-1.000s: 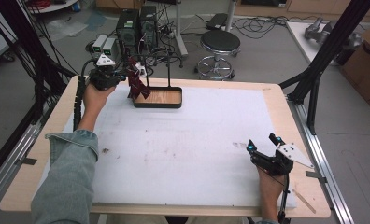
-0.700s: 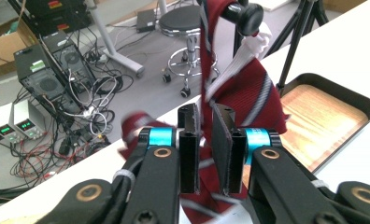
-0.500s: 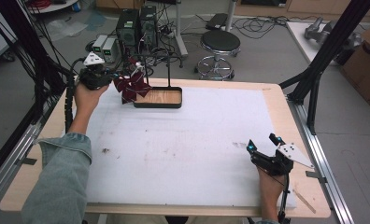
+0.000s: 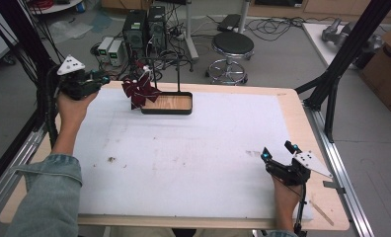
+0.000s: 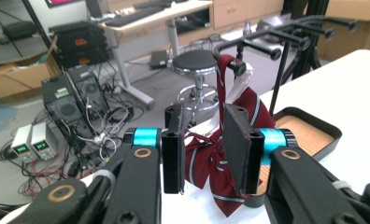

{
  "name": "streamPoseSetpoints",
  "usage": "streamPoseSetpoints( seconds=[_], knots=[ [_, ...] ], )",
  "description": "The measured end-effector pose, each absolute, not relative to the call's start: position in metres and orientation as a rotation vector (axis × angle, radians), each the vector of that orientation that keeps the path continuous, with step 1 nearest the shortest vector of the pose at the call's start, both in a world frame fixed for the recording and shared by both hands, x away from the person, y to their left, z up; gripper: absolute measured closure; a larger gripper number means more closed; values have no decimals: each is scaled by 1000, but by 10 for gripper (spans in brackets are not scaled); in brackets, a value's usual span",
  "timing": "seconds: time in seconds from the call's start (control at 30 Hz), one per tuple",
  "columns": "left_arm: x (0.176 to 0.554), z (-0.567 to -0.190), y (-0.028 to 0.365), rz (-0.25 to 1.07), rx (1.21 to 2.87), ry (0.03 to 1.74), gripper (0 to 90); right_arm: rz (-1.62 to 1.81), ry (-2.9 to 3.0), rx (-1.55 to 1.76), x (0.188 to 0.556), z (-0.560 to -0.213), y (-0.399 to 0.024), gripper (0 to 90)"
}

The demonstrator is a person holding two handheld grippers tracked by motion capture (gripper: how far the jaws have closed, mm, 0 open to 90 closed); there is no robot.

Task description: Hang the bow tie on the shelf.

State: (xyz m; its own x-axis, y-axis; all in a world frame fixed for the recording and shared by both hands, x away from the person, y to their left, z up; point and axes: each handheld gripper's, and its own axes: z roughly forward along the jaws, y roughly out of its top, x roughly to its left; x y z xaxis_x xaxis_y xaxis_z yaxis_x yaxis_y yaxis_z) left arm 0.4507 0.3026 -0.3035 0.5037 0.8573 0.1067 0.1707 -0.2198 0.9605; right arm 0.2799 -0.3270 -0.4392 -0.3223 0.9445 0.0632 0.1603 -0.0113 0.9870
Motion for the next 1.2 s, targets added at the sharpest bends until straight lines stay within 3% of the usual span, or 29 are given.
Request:
streamPoseSetpoints(
  seconds=[0.5,0.63,1.2],
  knots=[
    [398,-309,335,840,1616,889,579,1414,1556,1184,280,-439,-327,119],
    [390,-311,337,830,1609,892,502,1414,1554,1185,280,-439,-327,119],
    [350,-331,327,824,1581,889,322,1406,1561,1185,280,-439,-327,120]
  ],
)
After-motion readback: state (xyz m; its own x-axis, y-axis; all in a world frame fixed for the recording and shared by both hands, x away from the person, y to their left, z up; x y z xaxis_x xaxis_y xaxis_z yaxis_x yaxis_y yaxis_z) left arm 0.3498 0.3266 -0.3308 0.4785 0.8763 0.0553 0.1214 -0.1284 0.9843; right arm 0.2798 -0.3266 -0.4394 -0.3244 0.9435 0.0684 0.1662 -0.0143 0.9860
